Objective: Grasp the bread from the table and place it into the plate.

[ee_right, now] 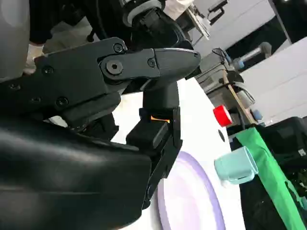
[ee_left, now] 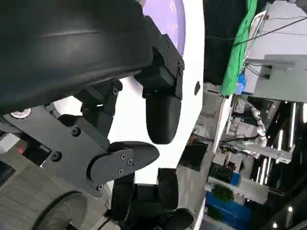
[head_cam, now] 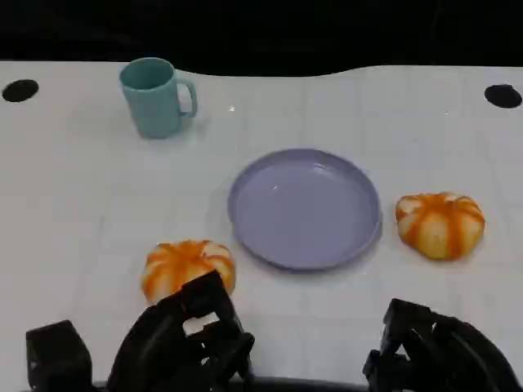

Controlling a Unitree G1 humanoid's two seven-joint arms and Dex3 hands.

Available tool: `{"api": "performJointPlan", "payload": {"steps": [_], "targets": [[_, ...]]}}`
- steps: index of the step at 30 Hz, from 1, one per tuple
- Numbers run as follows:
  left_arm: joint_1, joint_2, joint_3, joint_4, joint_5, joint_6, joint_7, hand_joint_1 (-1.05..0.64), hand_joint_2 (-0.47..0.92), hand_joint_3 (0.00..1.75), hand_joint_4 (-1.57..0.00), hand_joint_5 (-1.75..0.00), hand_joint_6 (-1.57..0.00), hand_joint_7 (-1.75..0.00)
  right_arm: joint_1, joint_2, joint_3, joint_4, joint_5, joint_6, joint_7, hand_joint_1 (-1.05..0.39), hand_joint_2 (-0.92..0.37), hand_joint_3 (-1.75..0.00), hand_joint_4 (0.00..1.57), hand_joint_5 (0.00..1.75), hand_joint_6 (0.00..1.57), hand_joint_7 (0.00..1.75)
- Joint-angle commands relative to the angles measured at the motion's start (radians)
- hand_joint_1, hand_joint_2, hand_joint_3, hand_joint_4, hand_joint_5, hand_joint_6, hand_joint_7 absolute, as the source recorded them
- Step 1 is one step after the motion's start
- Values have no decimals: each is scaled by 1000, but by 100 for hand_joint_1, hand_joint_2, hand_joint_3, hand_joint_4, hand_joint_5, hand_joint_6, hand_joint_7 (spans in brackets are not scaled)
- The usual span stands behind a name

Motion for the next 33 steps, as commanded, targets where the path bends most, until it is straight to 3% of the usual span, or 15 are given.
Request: {"api": "performJointPlan", "payload": {"steps": [1,25,29,32,33], "targets": [[11,4,2,-10,1,-2,-7,-29,46,87,-75,-175,-54,-175,6,-17,-13,-16,5,0,0,-71,-92,-24,86,161,78,138],[10,15,19,-21,5,0,-6,-28,48,87,-75,-175,-54,-175,3,-3,2,-10,-10,-22,-3,-71,-92,-24,86,162,78,137],[5,29,29,-48,8,3,-4,-28,56,74,-74,-175,-53,-175,1,2,9,-14,-16,-22,-9,-72,-92,-25,86,162,78,137],[-6,56,35,-90,26,16,8,-31,69,50,-69,-175,-47,-175,-3,6,15,-14,-23,-20,-18,-72,-92,-25,86,161,78,138],[-10,64,39,-109,37,18,19,-38,77,33,-64,-175,-42,-173,-6,8,17,-12,-24,-19,-20,-72,-92,-25,86,161,78,139]]}}
